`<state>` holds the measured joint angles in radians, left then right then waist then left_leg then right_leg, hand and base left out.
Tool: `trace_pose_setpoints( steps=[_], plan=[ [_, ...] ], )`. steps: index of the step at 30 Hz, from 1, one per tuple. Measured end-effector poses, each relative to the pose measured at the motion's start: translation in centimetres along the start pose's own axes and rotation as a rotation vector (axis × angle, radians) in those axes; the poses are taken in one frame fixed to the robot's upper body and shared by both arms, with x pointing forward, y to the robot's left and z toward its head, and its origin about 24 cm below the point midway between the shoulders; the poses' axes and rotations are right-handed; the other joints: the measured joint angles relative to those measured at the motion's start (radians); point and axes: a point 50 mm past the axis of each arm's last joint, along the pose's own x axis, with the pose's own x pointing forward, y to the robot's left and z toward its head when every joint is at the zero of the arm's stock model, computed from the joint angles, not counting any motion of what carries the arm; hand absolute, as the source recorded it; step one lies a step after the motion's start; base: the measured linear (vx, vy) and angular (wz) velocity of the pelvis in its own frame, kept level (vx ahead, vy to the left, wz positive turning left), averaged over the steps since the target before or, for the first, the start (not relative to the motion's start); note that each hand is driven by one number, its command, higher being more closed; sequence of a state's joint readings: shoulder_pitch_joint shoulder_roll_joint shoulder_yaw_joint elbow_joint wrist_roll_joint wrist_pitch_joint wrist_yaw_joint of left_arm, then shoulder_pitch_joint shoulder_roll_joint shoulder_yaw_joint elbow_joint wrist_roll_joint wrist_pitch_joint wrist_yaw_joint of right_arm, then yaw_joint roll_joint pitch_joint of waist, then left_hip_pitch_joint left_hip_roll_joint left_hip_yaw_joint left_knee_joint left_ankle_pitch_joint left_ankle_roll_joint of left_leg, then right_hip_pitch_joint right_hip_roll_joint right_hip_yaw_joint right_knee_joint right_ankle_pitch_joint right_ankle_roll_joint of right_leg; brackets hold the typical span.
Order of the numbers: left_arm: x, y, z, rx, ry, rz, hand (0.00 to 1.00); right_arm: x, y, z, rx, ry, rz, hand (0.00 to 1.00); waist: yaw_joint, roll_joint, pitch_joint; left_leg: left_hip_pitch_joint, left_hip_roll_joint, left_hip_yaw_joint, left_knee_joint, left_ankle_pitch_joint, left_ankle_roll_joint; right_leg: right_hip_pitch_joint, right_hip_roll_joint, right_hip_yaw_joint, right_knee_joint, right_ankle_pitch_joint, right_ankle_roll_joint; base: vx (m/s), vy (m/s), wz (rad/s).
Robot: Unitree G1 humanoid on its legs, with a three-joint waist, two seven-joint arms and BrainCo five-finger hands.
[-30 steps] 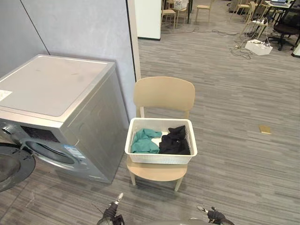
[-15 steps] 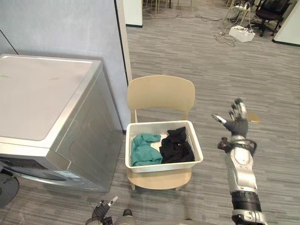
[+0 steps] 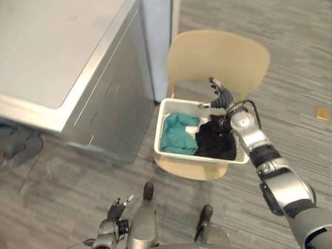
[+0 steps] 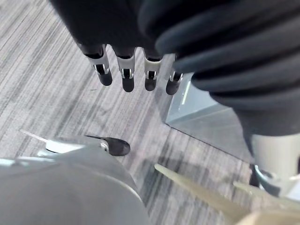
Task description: Pick up the laundry basket with both hands and put the clothes into the washing machine.
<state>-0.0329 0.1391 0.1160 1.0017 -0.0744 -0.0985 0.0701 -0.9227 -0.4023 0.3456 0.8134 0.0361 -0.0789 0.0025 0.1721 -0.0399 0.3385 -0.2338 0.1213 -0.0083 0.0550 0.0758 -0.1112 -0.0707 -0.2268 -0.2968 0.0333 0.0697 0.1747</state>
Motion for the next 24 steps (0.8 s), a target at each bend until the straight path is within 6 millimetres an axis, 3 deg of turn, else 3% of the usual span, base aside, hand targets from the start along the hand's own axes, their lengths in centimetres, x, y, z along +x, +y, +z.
trace_pose_setpoints(
  steps=[7,19,24],
  plan=[
    [0.3,0.0,1.4,-0.016,-0.043,0.008,0.0,1.5,-0.2,1.6,-0.175,0.023,0.086,0.0,0.016,0.005,0.116,-0.069,0.001,-0.046,0.007,0.024,-0.003,-0.042,0.009,-0.032,0.02,0.0,0.0,-0.09,0.003,0.16],
    [0.9,-1.5,4.4,-0.013,-0.129,-0.024,0.0,1.0,-2.1,-1.6,-0.176,0.195,0.008,0.0,0.033,0.03,0.134,-0.161,0.002,-0.082,0.017,0.046,-0.008,-0.11,0.018,-0.057,0.022,-0.007,-0.011,-0.05,-0.011,0.04],
    [1.1,-2.0,5.4,-0.024,-0.159,-0.038,0.0,1.0,-2.6,-1.9,-0.149,0.221,-0.029,0.0,0.041,0.039,0.139,-0.209,0.003,-0.103,0.018,0.055,-0.011,-0.151,0.022,-0.07,0.036,-0.015,-0.023,-0.03,-0.01,0.07]
  ],
)
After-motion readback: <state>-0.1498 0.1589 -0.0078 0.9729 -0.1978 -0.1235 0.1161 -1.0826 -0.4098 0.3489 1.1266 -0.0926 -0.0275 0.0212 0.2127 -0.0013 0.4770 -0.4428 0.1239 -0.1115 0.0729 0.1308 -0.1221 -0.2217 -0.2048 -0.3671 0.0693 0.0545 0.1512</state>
